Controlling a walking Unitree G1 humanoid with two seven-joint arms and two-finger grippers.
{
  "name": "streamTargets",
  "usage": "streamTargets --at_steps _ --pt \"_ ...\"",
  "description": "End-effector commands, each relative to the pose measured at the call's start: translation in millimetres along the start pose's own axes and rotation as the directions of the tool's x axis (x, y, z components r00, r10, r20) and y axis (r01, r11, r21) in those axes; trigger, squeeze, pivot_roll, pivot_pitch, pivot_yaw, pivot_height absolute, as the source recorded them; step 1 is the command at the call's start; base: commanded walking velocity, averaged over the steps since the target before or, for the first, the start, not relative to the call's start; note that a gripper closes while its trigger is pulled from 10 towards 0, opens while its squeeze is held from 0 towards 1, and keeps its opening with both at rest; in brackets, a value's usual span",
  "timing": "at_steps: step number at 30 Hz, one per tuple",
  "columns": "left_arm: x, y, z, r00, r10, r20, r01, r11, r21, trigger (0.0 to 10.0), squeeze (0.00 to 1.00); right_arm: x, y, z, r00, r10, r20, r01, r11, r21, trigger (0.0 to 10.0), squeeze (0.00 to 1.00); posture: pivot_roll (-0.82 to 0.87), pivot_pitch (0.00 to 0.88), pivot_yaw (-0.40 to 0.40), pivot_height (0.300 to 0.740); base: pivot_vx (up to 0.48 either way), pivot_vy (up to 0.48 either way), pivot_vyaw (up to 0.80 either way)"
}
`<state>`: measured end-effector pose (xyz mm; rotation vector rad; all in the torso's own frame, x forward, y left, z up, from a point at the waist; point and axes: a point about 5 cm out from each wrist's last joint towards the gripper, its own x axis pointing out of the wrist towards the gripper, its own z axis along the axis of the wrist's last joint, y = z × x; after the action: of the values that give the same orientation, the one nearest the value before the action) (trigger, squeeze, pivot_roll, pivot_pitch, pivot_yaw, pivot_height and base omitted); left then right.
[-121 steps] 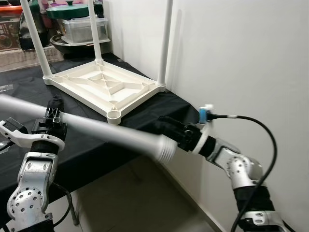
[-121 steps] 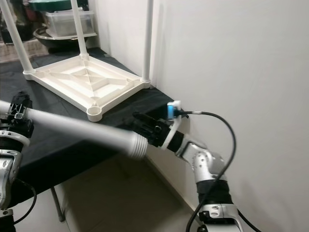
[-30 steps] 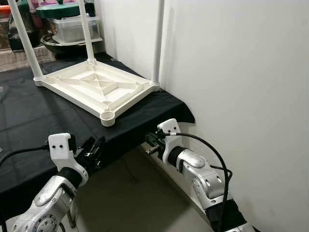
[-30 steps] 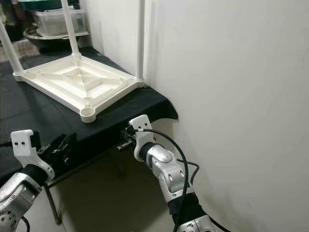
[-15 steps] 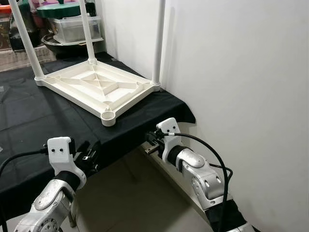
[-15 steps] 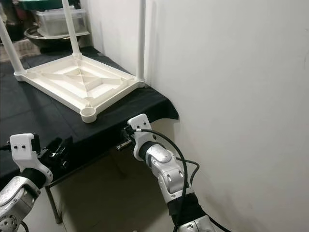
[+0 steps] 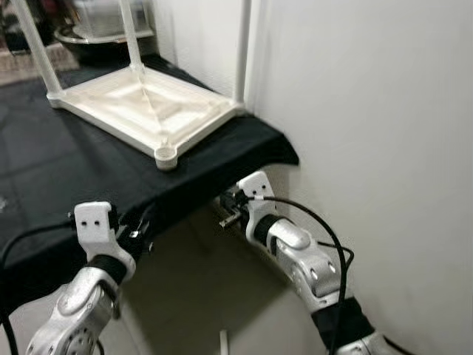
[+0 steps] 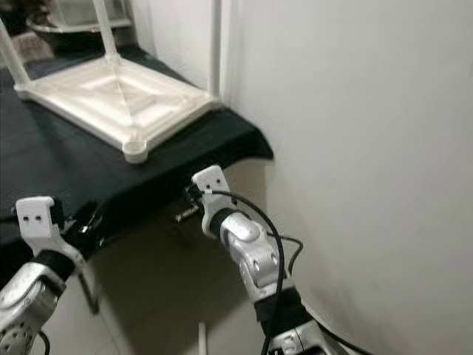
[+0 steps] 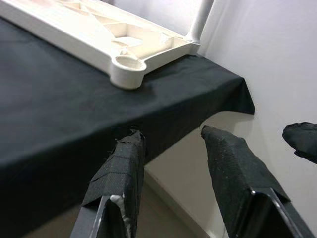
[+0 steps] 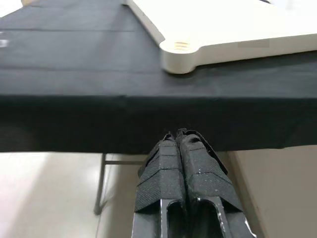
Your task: Building children table
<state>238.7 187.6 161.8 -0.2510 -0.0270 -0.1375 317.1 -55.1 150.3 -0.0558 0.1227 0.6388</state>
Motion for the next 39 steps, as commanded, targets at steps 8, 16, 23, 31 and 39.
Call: streamTargets --at_steps 8,16,23,31,39 --pt "0.2 -2.5 0.1 1.0 0.005 0.01 -0.005 1.0 -0.002 10.0 0.0 -1.5 -0.2 0.7 1.0 -0.011 0.001 0.011 1.0 -0.001 10.0 0.0 -0.02 0.0 -0.051 0.74 -0.39 0.0 0.0" --pt "1.9 -2.4 1.0 1.0 0.007 0.015 -0.007 1.0 -0.002 10.0 0.0 -2.3 -3.7 2.6 0.999 -0.035 0.003 0.035 0.999 -0.001 10.0 0.0 -0.02 0.0 -0.049 0.74 -0.376 0.0 0.0" --pt "2.0 -2.3 1.6 1.0 0.01 0.018 -0.01 1.0 -0.001 10.0 0.0 -3.4 -5.6 2.4 0.999 -0.048 -0.004 0.048 0.999 -0.007 10.0 0.0 -0.02 0.0 -0.049 0.74 -0.327 0.0 0.0" --pt "3.1 -2.3 1.1 1.0 0.015 0.021 -0.015 1.0 -0.003 10.0 0.0 -4.3 -6.2 6.2 0.999 -0.048 0.001 0.048 0.999 -0.019 10.0 0.0 -0.03 0.0 -0.05 0.74 -0.186 0.0 0.0" --pt "2.0 -1.4 -7.8 1.0 0.028 -0.011 -0.028 1.0 -0.002 10.0 0.0 -9.5 -10.2 4.2 0.998 -0.059 -0.007 0.059 0.998 -0.028 10.0 0.0 -0.07 0.0 -0.044 0.74 0.0 0.0 0.0"
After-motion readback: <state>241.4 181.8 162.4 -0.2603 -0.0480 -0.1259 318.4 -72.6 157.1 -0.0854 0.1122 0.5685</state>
